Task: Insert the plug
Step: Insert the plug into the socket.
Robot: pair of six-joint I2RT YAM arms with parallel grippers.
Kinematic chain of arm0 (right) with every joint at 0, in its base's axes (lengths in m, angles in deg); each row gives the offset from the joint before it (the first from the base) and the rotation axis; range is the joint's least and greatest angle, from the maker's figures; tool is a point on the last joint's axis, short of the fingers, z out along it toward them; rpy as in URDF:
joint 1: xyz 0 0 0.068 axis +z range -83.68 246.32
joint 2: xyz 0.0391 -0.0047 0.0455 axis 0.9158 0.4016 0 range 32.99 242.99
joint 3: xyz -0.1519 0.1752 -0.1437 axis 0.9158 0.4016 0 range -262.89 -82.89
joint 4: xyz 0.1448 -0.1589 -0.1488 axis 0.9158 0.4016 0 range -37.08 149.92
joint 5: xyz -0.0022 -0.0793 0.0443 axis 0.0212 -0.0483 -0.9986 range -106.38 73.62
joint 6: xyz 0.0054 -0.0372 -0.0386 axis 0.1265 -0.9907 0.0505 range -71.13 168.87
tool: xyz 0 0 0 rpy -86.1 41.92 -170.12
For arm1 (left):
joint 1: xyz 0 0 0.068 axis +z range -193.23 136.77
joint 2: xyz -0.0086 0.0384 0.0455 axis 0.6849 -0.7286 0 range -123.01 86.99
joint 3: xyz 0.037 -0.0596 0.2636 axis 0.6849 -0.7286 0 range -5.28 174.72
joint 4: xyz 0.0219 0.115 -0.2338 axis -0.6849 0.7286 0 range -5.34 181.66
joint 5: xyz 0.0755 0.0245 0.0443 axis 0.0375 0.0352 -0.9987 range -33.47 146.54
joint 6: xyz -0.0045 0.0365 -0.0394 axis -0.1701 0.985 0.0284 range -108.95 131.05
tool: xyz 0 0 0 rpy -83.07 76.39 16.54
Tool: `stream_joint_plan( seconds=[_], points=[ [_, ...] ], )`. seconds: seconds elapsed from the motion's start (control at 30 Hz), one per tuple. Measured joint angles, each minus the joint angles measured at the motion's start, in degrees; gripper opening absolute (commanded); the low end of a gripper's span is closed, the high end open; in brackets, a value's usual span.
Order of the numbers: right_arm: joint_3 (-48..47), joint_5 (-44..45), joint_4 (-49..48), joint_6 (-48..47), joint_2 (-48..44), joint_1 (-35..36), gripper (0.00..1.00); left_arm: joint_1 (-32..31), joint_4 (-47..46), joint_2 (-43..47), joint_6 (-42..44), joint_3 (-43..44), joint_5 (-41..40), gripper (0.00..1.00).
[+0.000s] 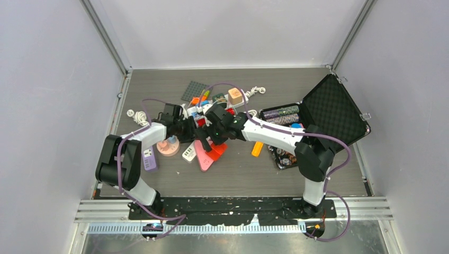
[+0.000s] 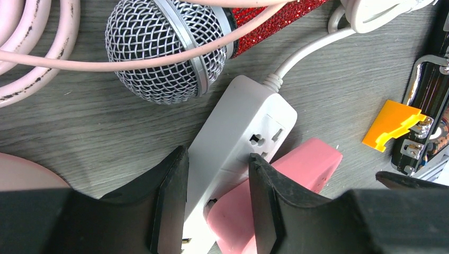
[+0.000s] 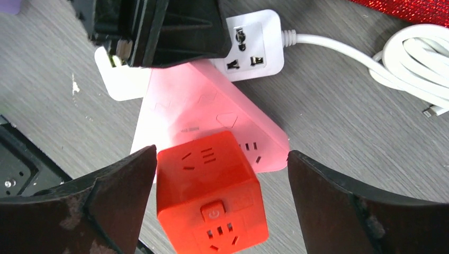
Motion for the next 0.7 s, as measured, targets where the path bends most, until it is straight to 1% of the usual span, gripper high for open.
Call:
stream_joint_plan(
  seconds=[0.07,0.13,0.33,0.53,0.63,0.67,0.7],
  points=[
    [1.68,-0.83,-0.22,-0.42,-1.66,0.0,0.99,0.0,0.04,0.0,0.11,0.0,0.04,0.43],
    [2.69,-1.7,-0.2,-0.94,-3.08,0.0,0.97,0.0,0.07,0.0,0.15,0.0,0.04,0.44],
    [5.99,-5.35,-1.77,-3.02,-6.82,0.0,0.96,0.0,0.33,0.0,0.22,0.0,0.13,0.45],
    [7.67,-7.96,-2.29,-4.59,-6.93,0.07,0.97,0.0,0.46,0.0,0.39,0.0,0.39,0.46],
    [8.48,-8.17,-2.64,-4.76,-6.84,0.13,0.99,0.0,0.5,0.0,0.44,0.0,0.46,0.46],
    [8.9,-8.26,-3.02,-4.79,-6.82,0.2,0.97,0.0,0.5,0.0,0.48,0.0,0.46,0.46],
    [9.22,-8.35,-3.15,-4.81,-6.82,0.24,0.92,0.0,0.5,0.0,0.52,0.0,0.48,0.46]
  ],
)
